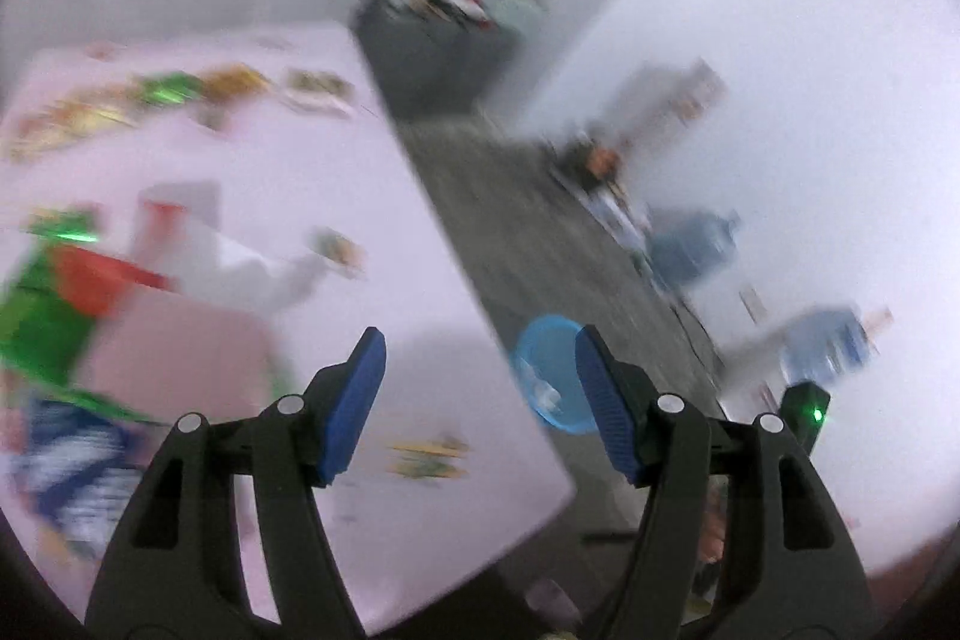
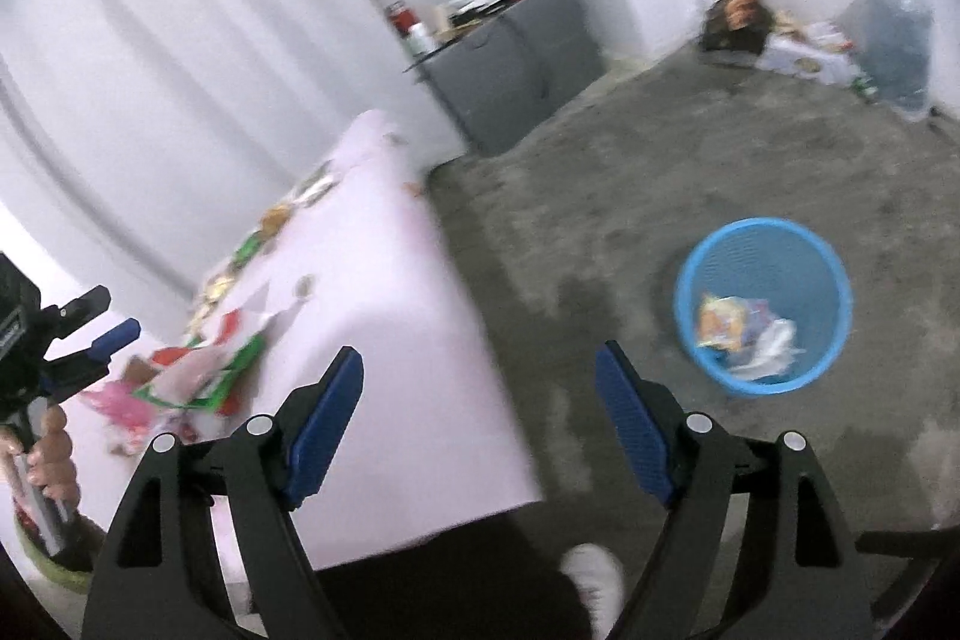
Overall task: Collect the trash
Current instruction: 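Move both tools back over the table toward the wrapper pile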
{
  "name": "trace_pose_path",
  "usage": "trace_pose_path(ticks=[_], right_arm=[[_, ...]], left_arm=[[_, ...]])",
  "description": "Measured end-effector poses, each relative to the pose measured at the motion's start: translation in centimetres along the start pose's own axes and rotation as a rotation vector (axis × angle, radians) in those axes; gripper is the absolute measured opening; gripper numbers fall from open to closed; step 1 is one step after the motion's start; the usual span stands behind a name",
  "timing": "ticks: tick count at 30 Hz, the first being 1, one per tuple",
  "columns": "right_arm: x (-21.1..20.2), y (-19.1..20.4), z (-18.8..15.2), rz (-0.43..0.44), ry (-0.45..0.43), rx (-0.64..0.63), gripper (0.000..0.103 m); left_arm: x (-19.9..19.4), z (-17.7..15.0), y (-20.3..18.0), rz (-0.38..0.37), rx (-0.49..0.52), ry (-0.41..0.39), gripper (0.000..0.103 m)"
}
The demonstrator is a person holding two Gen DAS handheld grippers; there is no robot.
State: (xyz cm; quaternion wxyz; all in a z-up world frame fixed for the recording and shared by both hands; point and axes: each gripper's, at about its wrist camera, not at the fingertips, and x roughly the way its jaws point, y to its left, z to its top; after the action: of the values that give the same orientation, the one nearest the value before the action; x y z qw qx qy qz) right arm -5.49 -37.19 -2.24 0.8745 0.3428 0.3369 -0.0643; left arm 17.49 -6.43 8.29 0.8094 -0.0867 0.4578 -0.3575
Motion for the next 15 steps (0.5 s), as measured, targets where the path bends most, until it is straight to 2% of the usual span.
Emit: trace_pose_path(ticks=[3, 5, 10, 15], right_arm=[[1.9, 2.5, -0.2, 0.095, 0.051, 0.001, 0.077], [3.3, 4.1, -0.1, 0.141, 0.090, -0.001, 0.077], [6.4, 8.4, -0.2, 0.264, 0.185, -0.005, 0.077], [9.4, 12.7, -0.6, 0.393, 0.289, 0.012, 0.077]], left_arm=[[-3.9, 0.6, 3.8, 0.053, -0.058, -0.088, 0.062], [-5.1, 0.7, 6.1, 0.085, -0.100, -0.115, 0.062], [-5.6, 0.3, 10.9, 0.108, -0.158, -0.089, 0.062], [-4.0, 0.3, 14.7, 0.123, -0.181, -0.029, 0.062]])
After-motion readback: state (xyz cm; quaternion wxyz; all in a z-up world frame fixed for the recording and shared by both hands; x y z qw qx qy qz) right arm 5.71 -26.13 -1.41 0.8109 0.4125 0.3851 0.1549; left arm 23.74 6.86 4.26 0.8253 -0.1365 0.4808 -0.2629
